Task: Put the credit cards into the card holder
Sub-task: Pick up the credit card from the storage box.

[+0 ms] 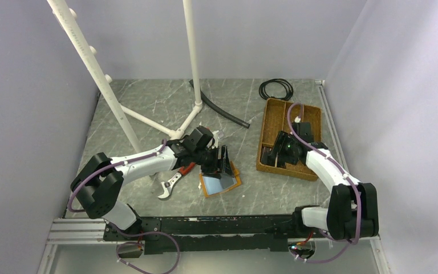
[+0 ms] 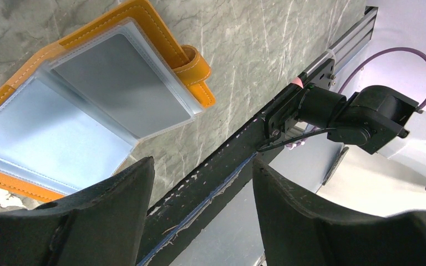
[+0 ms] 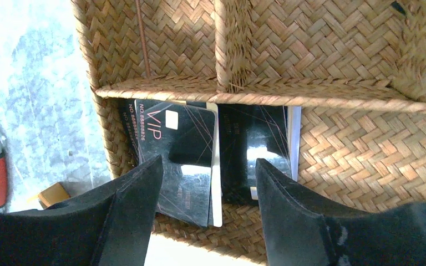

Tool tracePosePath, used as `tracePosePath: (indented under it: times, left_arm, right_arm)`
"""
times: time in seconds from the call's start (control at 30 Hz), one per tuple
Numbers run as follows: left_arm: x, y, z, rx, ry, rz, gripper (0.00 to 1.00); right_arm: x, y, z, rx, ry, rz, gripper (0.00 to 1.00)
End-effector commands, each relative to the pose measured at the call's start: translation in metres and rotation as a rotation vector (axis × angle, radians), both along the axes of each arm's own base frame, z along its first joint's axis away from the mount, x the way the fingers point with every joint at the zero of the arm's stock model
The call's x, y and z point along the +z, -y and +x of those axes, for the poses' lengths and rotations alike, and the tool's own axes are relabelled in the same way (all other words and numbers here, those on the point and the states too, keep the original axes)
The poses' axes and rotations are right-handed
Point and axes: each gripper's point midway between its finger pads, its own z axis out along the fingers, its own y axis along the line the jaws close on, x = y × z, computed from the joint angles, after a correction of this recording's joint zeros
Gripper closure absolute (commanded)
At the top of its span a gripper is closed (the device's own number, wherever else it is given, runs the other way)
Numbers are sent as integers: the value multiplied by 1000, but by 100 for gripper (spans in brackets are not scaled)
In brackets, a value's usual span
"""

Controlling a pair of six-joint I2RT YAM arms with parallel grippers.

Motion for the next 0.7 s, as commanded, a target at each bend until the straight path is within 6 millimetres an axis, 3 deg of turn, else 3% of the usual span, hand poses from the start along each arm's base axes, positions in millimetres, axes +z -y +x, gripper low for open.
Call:
tracePosePath:
  times: [0.0,0.13,0.23,0.47,0.67]
  left_arm:
    - [23,6,3,-27,49,-51,30]
    - [22,5,2,-26,47,-48,30]
    - [19,4,2,-27,41,-44,30]
    - [18,9,2,-35,31,-57,30]
    - [16,8,2,-37,31,-50,30]
  right_arm:
    - [-5,-6,8,23,25,82,38]
    - [-11,-8,2,9,30,146,47]
    - [-16,6,-4,-47,5,125,54]
    - [-10,17,-10,-102,10,101,57]
    - [-14,23,-13,-133,-6,107,73]
